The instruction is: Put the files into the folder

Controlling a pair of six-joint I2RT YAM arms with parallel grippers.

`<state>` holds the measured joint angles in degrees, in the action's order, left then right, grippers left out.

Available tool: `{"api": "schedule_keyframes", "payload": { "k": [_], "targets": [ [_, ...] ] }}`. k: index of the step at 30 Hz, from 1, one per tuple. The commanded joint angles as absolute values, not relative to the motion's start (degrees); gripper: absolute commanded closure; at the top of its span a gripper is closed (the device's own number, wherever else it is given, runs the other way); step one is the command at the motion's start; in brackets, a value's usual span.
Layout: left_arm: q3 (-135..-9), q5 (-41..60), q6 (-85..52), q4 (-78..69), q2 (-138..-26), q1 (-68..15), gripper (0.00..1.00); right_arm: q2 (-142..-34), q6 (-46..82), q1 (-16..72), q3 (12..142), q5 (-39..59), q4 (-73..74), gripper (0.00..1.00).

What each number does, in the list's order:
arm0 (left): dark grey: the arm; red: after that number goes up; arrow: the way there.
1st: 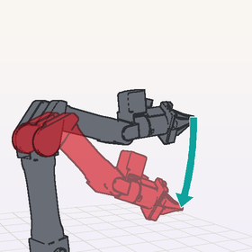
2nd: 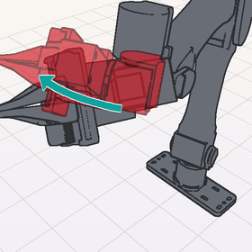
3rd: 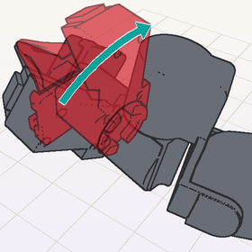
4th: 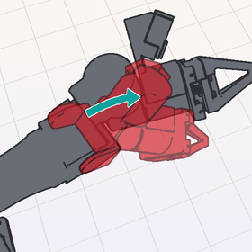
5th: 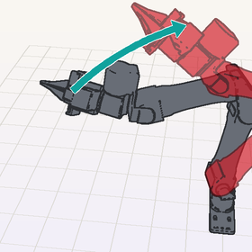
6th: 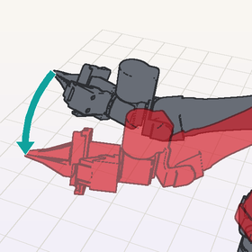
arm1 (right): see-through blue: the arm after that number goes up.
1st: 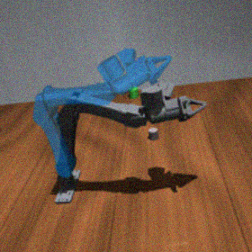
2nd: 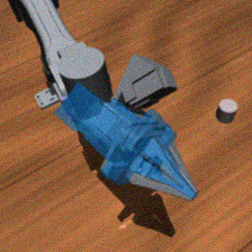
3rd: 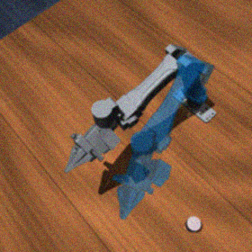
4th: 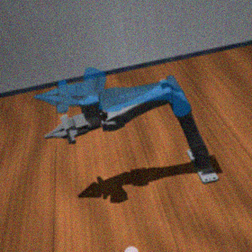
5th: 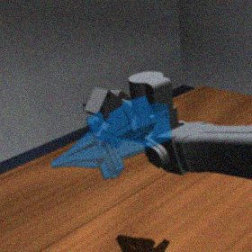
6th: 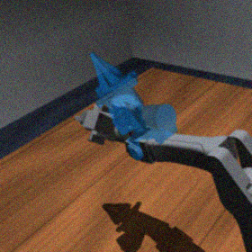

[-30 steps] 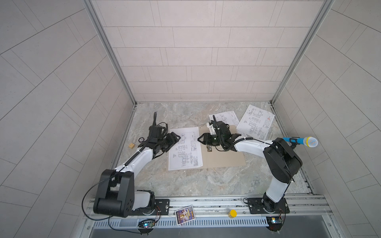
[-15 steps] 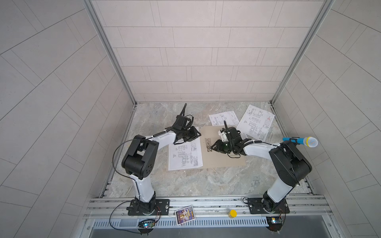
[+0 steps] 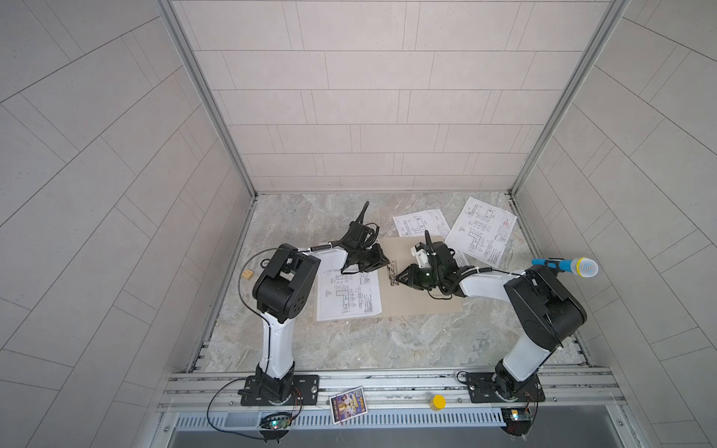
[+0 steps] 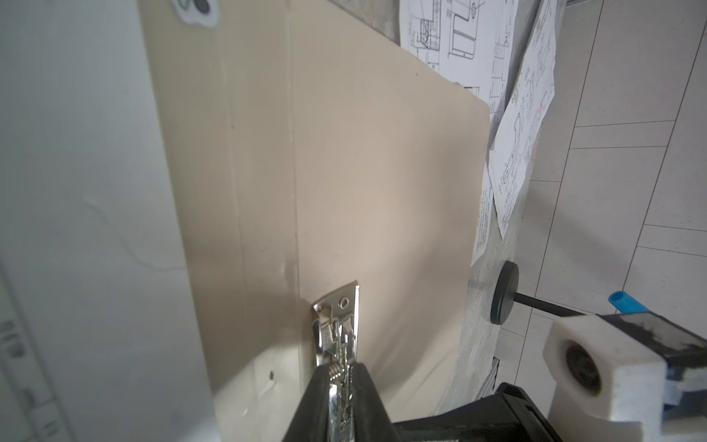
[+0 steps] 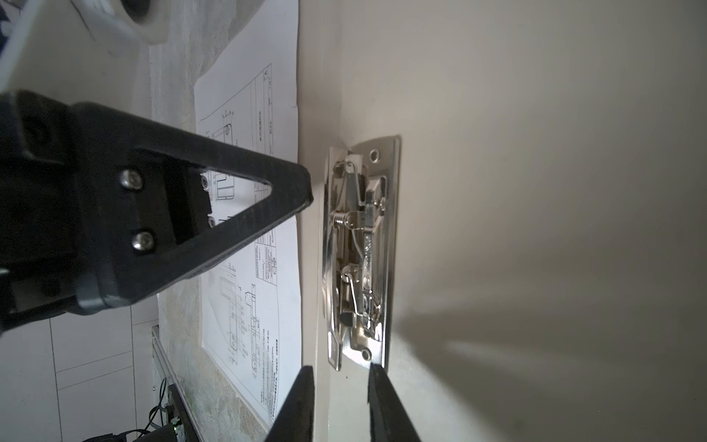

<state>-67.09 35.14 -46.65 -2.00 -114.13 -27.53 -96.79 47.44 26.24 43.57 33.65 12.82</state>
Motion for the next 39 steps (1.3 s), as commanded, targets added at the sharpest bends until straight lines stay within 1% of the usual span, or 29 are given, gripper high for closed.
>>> {"api": "schedule_keyframes", "payload": {
  "k": [1,7,11,21,25,39],
  "targets": [
    [-67.90,33.21,-46.67,-2.37,-114.70,-27.77,0.81,-96.69,48.25,26.27,43.42,33.84,13.63,0.74],
    [-67.58,31.90,-46.32,-2.15,-115.04,-27.86,0.75,-96.84,48.24,26.28,43.24,33.77,13.70,0.74],
    [-68.67,32.18,-46.42,-2.42,-116.06,-28.28,0.75,-97.03,48.58,26.28,42.76,33.75,14.19,0.74],
    [-69.45,31.25,-46.58,-2.02,-117.86,-28.70,0.82,-96.76,49.14,26.28,42.38,33.50,14.58,0.74],
    [-69.65,30.31,-46.75,-2.07,-117.94,-28.70,0.89,-96.51,49.22,26.28,41.71,33.40,14.76,0.74],
    [-67.83,28.18,-48.86,-4.40,-117.39,-28.65,0.92,-96.39,49.82,26.19,40.43,33.38,15.64,0.73]
  ]
}}
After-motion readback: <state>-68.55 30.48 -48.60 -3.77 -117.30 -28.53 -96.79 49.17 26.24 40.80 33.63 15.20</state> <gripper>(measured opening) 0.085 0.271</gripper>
